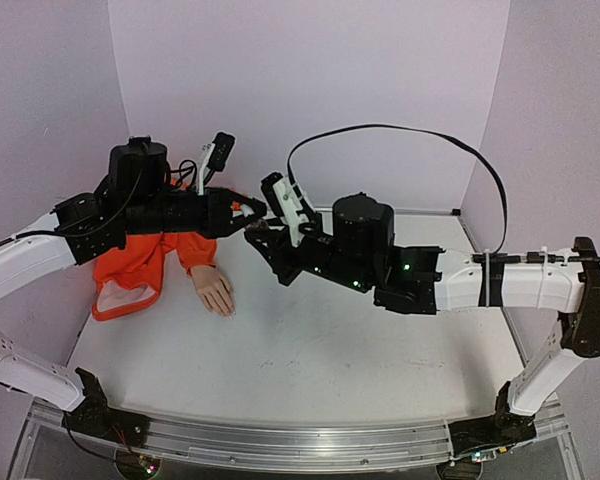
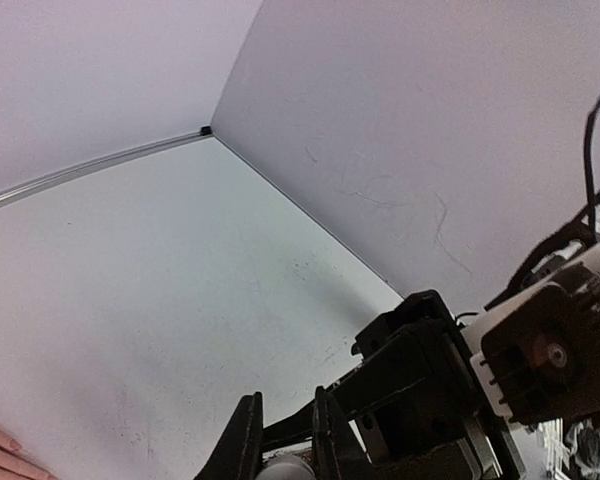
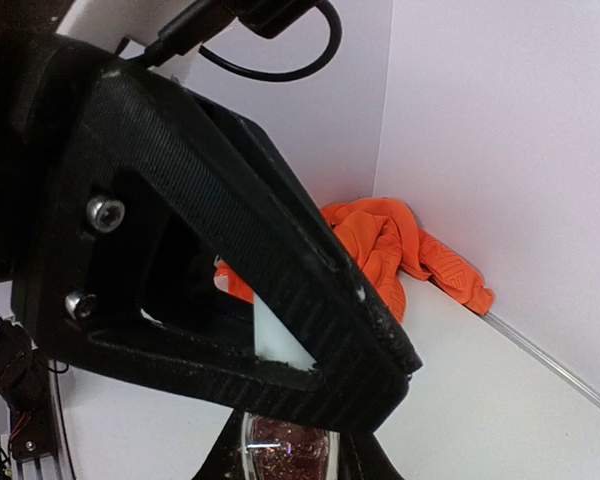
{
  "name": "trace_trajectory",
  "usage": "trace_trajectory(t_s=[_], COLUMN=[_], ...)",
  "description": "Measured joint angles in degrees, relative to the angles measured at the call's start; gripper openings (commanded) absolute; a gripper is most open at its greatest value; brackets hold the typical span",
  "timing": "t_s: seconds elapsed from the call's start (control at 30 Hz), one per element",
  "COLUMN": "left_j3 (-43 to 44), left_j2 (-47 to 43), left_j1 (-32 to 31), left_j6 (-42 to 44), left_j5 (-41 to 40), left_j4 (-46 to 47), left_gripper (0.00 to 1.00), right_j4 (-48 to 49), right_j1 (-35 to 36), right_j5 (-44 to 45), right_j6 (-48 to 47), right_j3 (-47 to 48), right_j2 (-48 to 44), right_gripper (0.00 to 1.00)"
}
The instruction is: Paint the nails
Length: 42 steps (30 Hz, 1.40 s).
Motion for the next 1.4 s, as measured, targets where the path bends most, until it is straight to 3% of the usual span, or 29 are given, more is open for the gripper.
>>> trace_trajectory(t_s=[0.1, 0.17, 0.27, 0.37, 0.47, 0.5, 0.6, 0.67, 0.73, 0.8, 0.97, 1.07, 1.23, 1.3, 1.4], left_j3=[1.44, 2.51, 3.82, 4.5, 4.72, 4.72, 4.72, 4.72, 4.61, 4.26, 3.43, 3.43, 3.37, 3.37, 3.37], left_j2=[1.46, 2.38, 3.32, 3.65, 3.69, 3.72, 4.15, 4.04, 3.45, 2.73, 0.68, 0.57, 1.4, 1.9, 2.97], left_j1=[0.74, 0.9, 0.24, -1.46, -2.67, -2.89, -3.15, -2.95, -2.62, -2.32, -1.14, 1.95, 5.01, 4.98, 4.87], left_j6=[2.67, 5.07, 8.72, 11.76, 14.03, 14.29, 14.16, 13.29, 11.89, 10.34, 4.98, -0.7, -5.77, -6.62, -7.72], left_j5=[7.1, 13.57, 24.3, 30.53, 34.4, 34.75, 33.42, 31.21, 27.47, 23.37, 13.0, 8.57, 6.51, 6.64, 7.04], left_j4=[-0.33, -0.24, 1.16, 3.17, 4.72, 4.81, 4.63, 3.65, 1.79, 0.48, -2.01, -2.82, -2.67, -2.21, -1.64], left_gripper=[0.0, 0.0, 0.0, 0.0, 0.01, 0.07, 0.49, 0.71, 0.84, 0.9, 0.9, 0.78, 0.66, 0.57, 0.54], right_j4=[0.63, 0.87, 3.89, 9.2, 12.61, 13.42, 13.27, 12.09, 10.73, 9.14, 4.02, 2.38, 0.26, -0.52, -0.94], right_j1=[-0.81, -2.45, -7.37, -10.14, -10.27, -10.27, -10.23, -10.36, -10.56, -10.64, -10.56, -8.98, -4.02, -2.51, -1.2], right_j5=[-3.96, -11.41, -33.92, -50.29, -55.8, -55.95, -53.53, -50.95, -46.53, -41.09, -27.93, -17.9, -3.96, -0.39, 2.43], right_j6=[0.13, 0.63, 4.81, 10.05, 13.55, 14.1, 13.9, 11.76, 9.7, 7.91, 5.11, 3.28, 0.44, -0.52, -1.49], right_j3=[-2.67, -5.29, -9.07, -10.69, -11.63, -12.17, -13.46, -13.57, -13.55, -13.35, -11.19, -10.25, -7.72, -6.32, -5.14], right_j2=[-2.58, -5.6, -9.4, -9.9, -10.1, -10.29, -11.15, -11.58, -12.61, -13.49, -12.72, -11.02, -6.51, -4.59, -2.93], right_gripper=[0.0, 0.0, 0.0, 0.0, 0.0, 0.0, 0.0, 0.0, 0.0, 0.0, 0.0, 0.0, 0.0, 0.0, 0.0])
